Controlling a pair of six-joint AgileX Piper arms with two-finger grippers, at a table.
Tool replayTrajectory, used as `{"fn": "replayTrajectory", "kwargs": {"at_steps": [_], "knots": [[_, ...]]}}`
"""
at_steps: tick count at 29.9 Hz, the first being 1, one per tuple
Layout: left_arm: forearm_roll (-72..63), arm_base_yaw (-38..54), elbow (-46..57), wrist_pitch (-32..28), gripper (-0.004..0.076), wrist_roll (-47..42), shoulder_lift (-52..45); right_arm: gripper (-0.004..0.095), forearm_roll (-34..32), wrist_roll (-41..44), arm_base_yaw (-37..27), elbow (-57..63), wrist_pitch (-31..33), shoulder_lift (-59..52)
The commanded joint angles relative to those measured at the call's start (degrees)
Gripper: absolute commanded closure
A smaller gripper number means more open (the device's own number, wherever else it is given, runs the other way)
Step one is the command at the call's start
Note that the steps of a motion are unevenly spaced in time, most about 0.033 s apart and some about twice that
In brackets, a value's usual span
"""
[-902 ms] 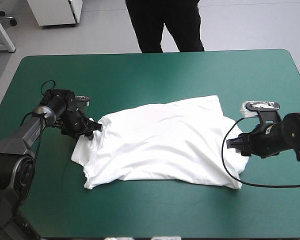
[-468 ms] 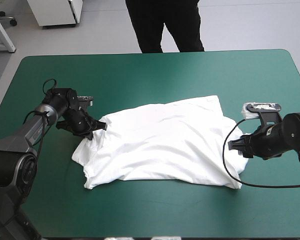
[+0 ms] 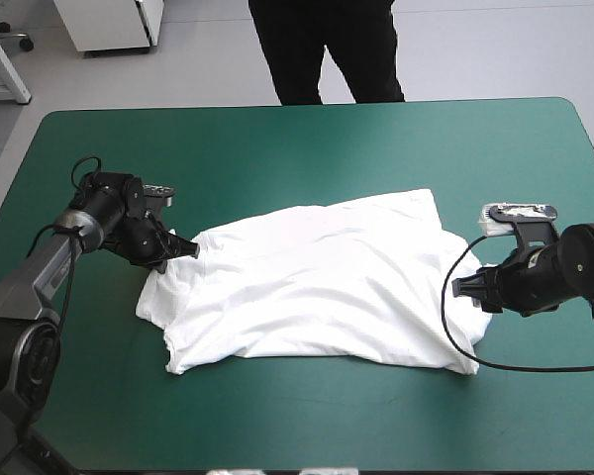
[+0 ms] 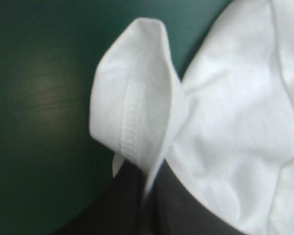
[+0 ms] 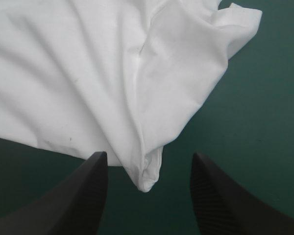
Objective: Fold the cloth
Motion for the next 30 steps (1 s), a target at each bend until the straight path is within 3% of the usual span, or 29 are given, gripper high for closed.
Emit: {"fn": "replayTrajectory", "kwargs": {"at_steps": [1,8,18,24,27,30], "knots": [[-4.28,-0.09,-1.16,-0.65,0.0733,-0.42,-5.37,0.0422,-0.19,-0.09,-0.03,-1.95,0.32,-1.21],[-22.56,-1.45,-1.26,-2.81,0.0733,6.06,-6.98,0.0437,-0.19,-0.09,-0.03,-1.95,0.46,-1.21],[-23.11,-12.0,-1.12,-10.19,0.0733,5.95,-5.21,0.0463,-0.19,0.38,-0.03,-1.95,0.46,-1.21],[-22.26,-14.3,-1.04,-11.0,0.0729,5.95,-1.92,0.0467,-0.19,0.52,-0.03,-1.95,0.46,-1.21],[-21.32,-14.52,-1.04,-10.35,0.0668,8.05,-0.35,0.0467,0.03,0.52,-0.03,-1.95,0.46,-1.21],[-21.56,-14.52,-1.04,-9.3,0.055,11.51,0.25,0.0467,0.03,0.75,-0.03,-1.95,0.46,-1.21]]}}
